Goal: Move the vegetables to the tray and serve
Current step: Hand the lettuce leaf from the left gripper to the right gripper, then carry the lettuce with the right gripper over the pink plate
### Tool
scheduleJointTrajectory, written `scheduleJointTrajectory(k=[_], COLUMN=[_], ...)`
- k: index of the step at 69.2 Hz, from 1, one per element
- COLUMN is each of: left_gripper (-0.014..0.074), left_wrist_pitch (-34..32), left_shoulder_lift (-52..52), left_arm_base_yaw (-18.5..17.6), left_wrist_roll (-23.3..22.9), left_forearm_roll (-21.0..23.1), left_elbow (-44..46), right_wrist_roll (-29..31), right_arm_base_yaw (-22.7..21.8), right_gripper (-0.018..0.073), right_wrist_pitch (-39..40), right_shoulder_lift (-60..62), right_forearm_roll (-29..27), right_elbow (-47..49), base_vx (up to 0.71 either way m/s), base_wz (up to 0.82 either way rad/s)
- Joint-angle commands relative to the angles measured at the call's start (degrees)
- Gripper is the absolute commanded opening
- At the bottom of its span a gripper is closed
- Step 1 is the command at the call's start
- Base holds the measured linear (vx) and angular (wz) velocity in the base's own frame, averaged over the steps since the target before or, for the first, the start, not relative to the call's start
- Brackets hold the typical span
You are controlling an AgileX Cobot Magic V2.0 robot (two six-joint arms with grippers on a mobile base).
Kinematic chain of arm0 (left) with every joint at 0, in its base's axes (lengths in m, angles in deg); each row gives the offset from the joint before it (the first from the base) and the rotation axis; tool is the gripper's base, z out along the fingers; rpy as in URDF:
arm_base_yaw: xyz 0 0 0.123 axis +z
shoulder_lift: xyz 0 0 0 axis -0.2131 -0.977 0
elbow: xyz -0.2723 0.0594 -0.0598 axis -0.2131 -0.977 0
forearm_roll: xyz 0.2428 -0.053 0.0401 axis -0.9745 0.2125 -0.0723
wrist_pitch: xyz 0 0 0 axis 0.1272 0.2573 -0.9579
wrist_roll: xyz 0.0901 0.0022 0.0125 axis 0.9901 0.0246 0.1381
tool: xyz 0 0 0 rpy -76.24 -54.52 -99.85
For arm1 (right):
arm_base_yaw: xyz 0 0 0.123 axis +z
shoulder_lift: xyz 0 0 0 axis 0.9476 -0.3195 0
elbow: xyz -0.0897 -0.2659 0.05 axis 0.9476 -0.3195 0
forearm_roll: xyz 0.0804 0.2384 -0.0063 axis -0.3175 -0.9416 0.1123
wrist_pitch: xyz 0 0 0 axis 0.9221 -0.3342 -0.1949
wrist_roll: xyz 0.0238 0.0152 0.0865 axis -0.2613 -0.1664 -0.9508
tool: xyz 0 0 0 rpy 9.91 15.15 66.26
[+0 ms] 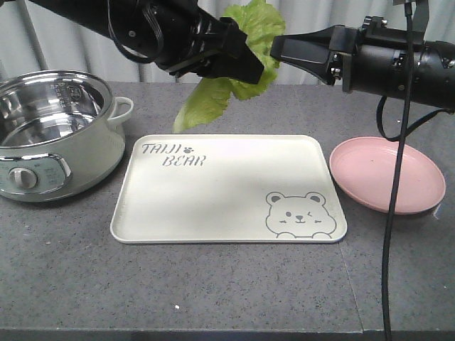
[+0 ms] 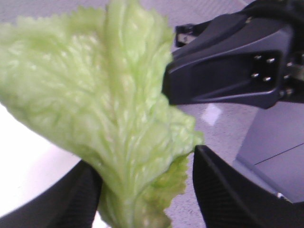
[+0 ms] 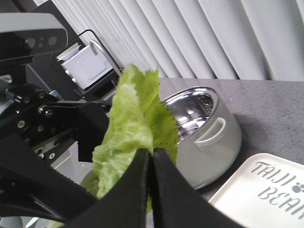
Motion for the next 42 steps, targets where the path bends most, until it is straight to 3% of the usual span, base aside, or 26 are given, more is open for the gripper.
scheduleJointTrajectory(k=[1,24,42], left_gripper=[0.0419,0.0419,0.0419], left_wrist_pitch=[-2.03,-2.46,-3.57], left_shoulder_lift=[2.67,2.74,2.79], left_arm_base_yaw=[-0.23,-0.14,-0.14], left_wrist_roll=[-2.11,-3.97,-3.92], left_forearm_roll=[-0.61,-5.76,-5.82], left_elbow=[1.50,1.50,1.50], right_wrist_roll=[0.93,1.35,1.47], right_arm_base_yaw=[0.06,0.06,0.06], right_gripper=[-0.0006,-0.0006,-0.0006], right_wrist_pitch=[0.85,4.14,6.14], right_shoulder_lift=[2.13,2.26,2.26], right_forearm_roll=[-7.84,-7.84,-7.84], right_elbow=[1.87,1.95,1.95], base_vx=[0.00,0.00,0.00], base_wz=[0.00,0.00,0.00])
